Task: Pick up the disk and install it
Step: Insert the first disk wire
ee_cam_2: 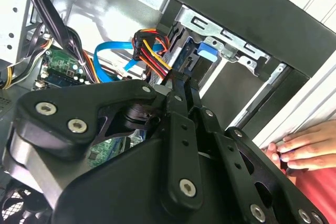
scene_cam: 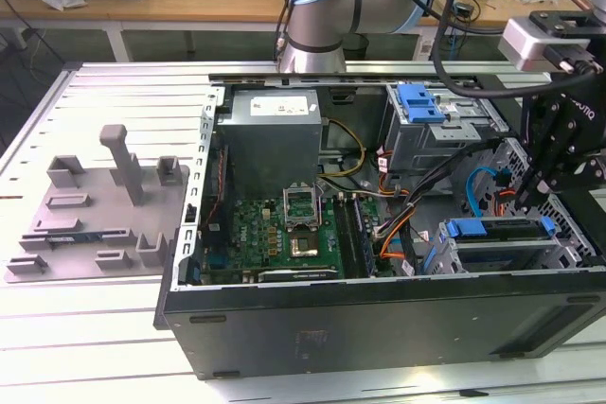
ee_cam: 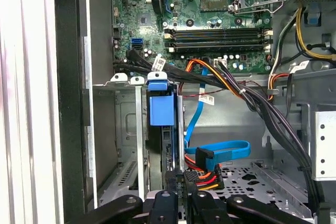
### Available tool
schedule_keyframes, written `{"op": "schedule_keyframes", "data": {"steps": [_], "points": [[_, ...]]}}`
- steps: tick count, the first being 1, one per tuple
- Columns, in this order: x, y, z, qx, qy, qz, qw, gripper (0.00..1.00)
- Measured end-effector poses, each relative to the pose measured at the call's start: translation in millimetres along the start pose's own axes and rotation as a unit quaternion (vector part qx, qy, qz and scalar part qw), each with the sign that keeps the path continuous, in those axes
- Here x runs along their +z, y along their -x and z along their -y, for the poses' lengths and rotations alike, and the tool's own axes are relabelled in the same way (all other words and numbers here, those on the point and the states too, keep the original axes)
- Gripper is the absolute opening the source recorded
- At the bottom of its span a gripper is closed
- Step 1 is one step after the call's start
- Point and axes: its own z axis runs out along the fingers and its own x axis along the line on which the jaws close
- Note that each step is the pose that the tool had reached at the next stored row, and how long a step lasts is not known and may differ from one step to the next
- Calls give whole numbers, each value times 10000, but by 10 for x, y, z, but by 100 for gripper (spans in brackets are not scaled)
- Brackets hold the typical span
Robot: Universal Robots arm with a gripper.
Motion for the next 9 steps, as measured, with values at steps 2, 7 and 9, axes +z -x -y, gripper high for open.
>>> {"op": "schedule_keyframes", "data": {"steps": [2,7,9], "points": [[0,0,0,-5,0,0,10000,17],[1,0,0,-6,0,3,10000,17],[2,-2,0,-6,0,3,10000,17]]}}
